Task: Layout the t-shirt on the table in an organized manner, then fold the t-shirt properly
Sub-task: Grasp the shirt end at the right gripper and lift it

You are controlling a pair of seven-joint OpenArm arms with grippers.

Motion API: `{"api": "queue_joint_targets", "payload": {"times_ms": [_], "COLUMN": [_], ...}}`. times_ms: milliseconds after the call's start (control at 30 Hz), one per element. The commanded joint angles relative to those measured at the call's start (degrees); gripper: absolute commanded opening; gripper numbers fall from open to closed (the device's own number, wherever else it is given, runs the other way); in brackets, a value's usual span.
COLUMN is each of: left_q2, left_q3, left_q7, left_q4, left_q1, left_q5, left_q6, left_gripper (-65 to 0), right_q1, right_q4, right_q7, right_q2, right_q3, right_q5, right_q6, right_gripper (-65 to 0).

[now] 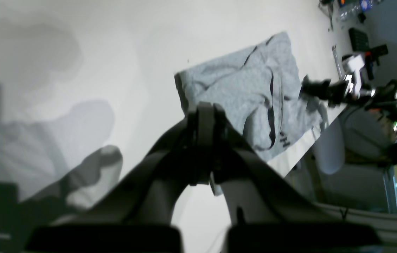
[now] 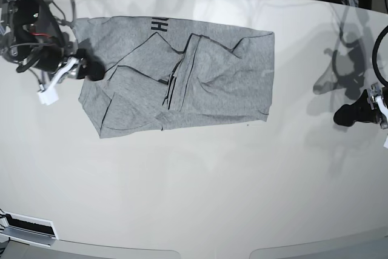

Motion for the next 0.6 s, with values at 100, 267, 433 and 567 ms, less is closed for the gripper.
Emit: {"api": "queue_joint_targets", "payload": {"times_ms": [100,267,433,567], "left_q2": [-1.5,-1.5,-1.5,-1.5], "left_q3": [-0.4,-0.4,-0.4,-0.4], "left_q7": [-0.7,-0.7,-0.7,-0.8], "left_q4": [0.9,0.9,0.9,0.9], "left_q1": [-0.8,-0.8,-0.8,-0.8], "left_q5": [-1.3,-1.3,-1.3,-1.3], "left_q6": [-0.3,-0.3,-0.3,-0.3], "left_gripper": [-65.0,-65.0,-65.0,-65.0], "right_q1": [0.3,0.7,0.9,2.2], "right_q4": [0.3,0.3,0.3,0.6], "right_q7": [-0.3,0.8,4.2,2.7], "right_q2": [-2.3,-5.9,-7.2,-6.7], "right_q3": [0.0,0.0,0.0,0.0], "right_q5": [0.5,0.2,-2.2,-4.3], "right_q6": [0.0,0.0,0.0,0.0], "right_gripper": [-26.7,-26.7,-36.9,-65.0]}}
